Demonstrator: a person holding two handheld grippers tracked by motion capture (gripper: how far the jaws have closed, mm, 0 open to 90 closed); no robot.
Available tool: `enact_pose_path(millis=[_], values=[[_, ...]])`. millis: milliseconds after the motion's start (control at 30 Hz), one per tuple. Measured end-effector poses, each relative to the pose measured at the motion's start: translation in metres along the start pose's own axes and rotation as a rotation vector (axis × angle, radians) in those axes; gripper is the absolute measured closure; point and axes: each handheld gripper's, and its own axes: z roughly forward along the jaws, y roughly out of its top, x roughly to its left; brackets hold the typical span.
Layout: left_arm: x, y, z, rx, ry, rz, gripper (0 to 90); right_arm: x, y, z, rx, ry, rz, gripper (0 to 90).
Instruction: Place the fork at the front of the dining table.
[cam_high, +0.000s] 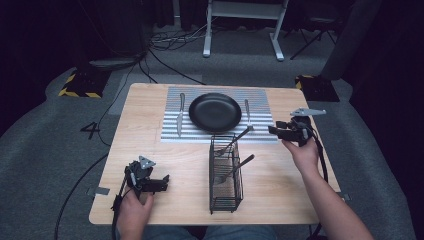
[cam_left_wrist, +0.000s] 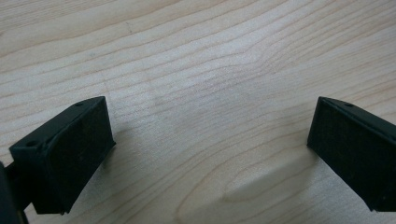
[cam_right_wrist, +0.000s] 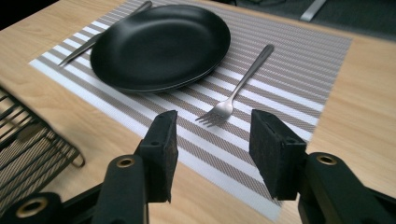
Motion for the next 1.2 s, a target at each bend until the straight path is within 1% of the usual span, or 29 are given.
enact_pose_path(millis=[100,133,167,233,300,333,367,400,433,467,500,533,567,600,633,667,767,900,967,1000,1067,1100,1133,1167,1200], values=[[0.0,0.0,0.0,0.0,0.0,0.0,0.2,0.005,-0.008,-0.026,-0.029,-0.01,-0.039,49.4],[0.0,0.0,0.0,0.0,0.0,0.0,0.2,0.005,-0.008,-0.026,-0.029,-0.01,-0.039,49.4],[0.0,0.0,0.0,0.0,0.0,0.001,0.2,0.008,-0.014,-0.04,-0.032,0.004,-0.044,47.8],[0.0,0.0,0.0,0.002,0.0,0.001,0.2,0.012,-0.022,-0.051,-0.023,-0.006,-0.062,46.3],[0.0,0.0,0.0,0.001,0.0,0.0,0.2,0.014,-0.032,-0.061,-0.027,-0.018,-0.078,43.5],[0.0,0.0,0.0,0.0,0.0,0.0,0.2,0.014,-0.036,-0.065,-0.026,-0.016,-0.084,42.3],[0.0,0.0,0.0,0.0,0.001,0.0,0.2,0.014,-0.041,-0.069,-0.022,-0.014,-0.082,41.2],[0.0,0.0,0.0,0.0,0.001,0.0,0.2,0.014,-0.041,-0.069,-0.022,-0.014,-0.082,41.2],[0.0,0.0,0.0,0.002,0.0,0.002,0.2,0.013,-0.051,-0.076,-0.019,0.001,-0.068,36.3],[0.0,0.0,0.0,0.002,0.0,0.002,0.2,0.013,-0.051,-0.076,-0.019,0.001,-0.068,36.3],[0.0,0.0,0.0,0.0,0.0,0.0,0.2,0.011,-0.06,-0.08,0.004,0.015,-0.047,34.4],[0.0,0.0,0.0,0.0,0.0,0.0,0.2,0.011,-0.06,-0.08,0.004,0.015,-0.047,34.4],[0.0,0.0,0.0,0.001,0.001,0.0,0.2,0.01,-0.069,-0.083,0.024,0.02,-0.027,32.7],[0.0,0.0,0.0,0.0,0.0,0.0,0.2,0.009,-0.072,-0.084,0.037,0.022,-0.018,32.7],[0.0,0.0,0.0,0.0,0.0,0.0,0.2,0.009,-0.072,-0.084,0.037,0.022,-0.018,32.7],[0.0,0.0,0.0,0.0,0.0,0.0,0.2,0.008,-0.082,-0.084,0.07,0.029,-0.004,32.7],[0.0,0.0,0.0,0.001,0.0,0.001,0.2,0.004,-0.095,-0.081,0.075,0.029,0.003,33.0],[0.0,0.0,0.0,0.001,0.0,0.0,0.2,0.003,-0.113,-0.077,0.077,-0.002,0.005,34.1],[0.0,0.0,0.0,0.001,0.0,0.0,0.2,0.003,-0.122,-0.076,0.073,-0.003,0.014,35.0],[0.0,0.0,0.0,0.001,0.0,0.0,0.2,0.003,-0.122,-0.076,0.073,-0.003,0.014,35.0],[0.0,0.0,0.0,0.002,0.0,0.002,0.2,0.003,-0.129,-0.074,0.074,-0.005,0.019,34.9],[0.0,0.0,0.0,0.001,0.0,0.0,0.2,0.004,-0.136,-0.072,0.075,-0.017,0.021,34.8],[0.0,0.0,0.0,0.0,0.0,0.0,0.2,0.005,-0.139,-0.072,0.073,-0.027,0.015,34.8],[0.0,0.0,0.0,0.0,0.0,0.0,0.2,0.005,-0.139,-0.072,0.073,-0.027,0.015,34.8],[0.0,0.0,0.0,0.0,0.0,0.0,0.2,0.006,-0.146,-0.07,0.076,-0.05,0.006,34.8]])
